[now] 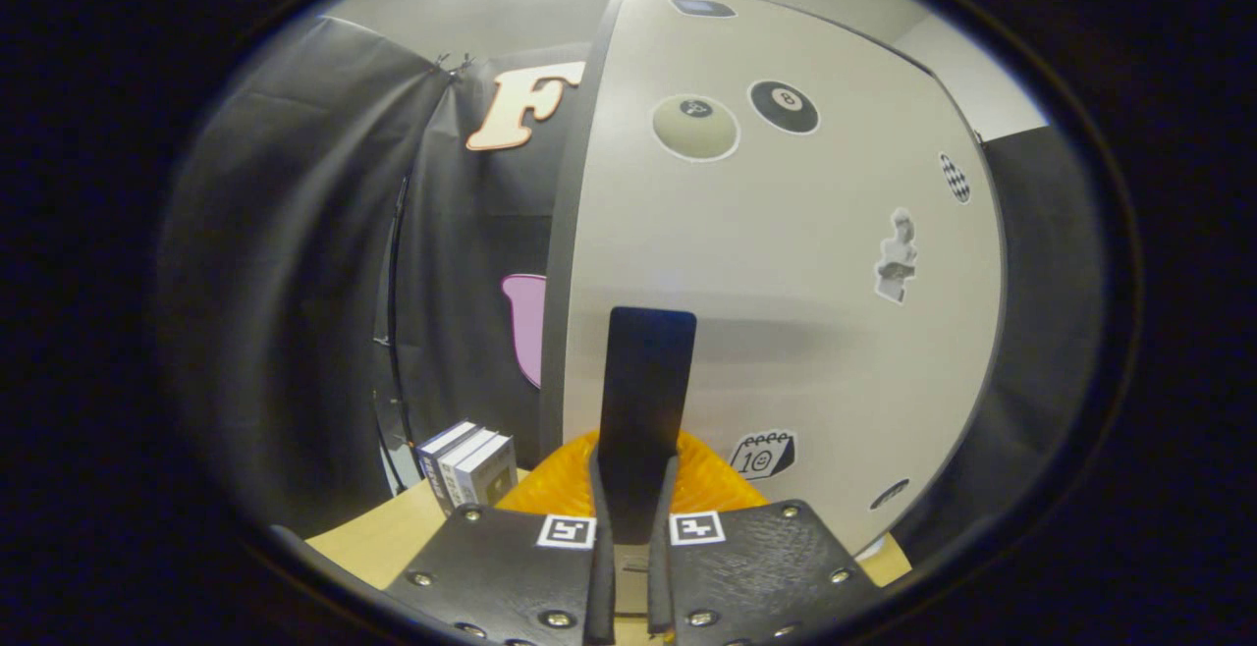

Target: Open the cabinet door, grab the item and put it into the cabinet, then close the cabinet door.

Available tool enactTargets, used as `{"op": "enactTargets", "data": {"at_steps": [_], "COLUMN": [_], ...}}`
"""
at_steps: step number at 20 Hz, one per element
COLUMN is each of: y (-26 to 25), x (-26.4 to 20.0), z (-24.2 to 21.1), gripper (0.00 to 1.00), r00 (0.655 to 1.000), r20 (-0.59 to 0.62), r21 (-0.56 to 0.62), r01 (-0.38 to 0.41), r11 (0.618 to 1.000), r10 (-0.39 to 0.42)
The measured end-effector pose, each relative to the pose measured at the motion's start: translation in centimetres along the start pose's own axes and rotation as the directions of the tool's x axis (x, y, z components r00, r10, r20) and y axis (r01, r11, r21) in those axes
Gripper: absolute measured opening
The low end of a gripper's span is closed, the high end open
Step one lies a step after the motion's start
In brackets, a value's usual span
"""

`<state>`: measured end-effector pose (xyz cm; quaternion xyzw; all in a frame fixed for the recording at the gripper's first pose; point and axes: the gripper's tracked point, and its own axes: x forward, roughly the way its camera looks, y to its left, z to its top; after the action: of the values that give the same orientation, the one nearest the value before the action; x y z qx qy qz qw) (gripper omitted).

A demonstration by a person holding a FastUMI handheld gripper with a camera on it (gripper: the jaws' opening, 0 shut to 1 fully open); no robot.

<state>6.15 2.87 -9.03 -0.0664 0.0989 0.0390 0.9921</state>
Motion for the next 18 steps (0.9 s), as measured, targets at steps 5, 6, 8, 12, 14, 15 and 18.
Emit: {"op": "enactTargets", "data": {"at_steps": [5,6,8,12,14,15,18], "y": [0.0,0.0,-0.2,-0.2,-0.4,-0.4,-0.5], "x": [-1.4,-1.5,-2.1,-2.7,-3.3,-3.6,-4.4], "z": [0.0,-0.1,-0.2,-0.3,-0.3,-0.4,-0.4], "gripper": [0.13,0.13,0.13,0.13,0.13,0.13,0.13], "r00": [0.999,0.999,0.999,0.998,0.997,0.997,0.997], "r20": [-0.018,-0.021,-0.025,-0.036,-0.043,-0.047,-0.052], "r21": [0.015,0.014,0.019,0.027,0.029,0.036,0.045], "r01": [-0.031,-0.035,-0.043,-0.052,-0.059,-0.063,-0.061], "r11": [0.999,0.999,0.999,0.998,0.998,0.997,0.997], "r10": [0.031,0.035,0.044,0.053,0.06,0.064,0.064]}}
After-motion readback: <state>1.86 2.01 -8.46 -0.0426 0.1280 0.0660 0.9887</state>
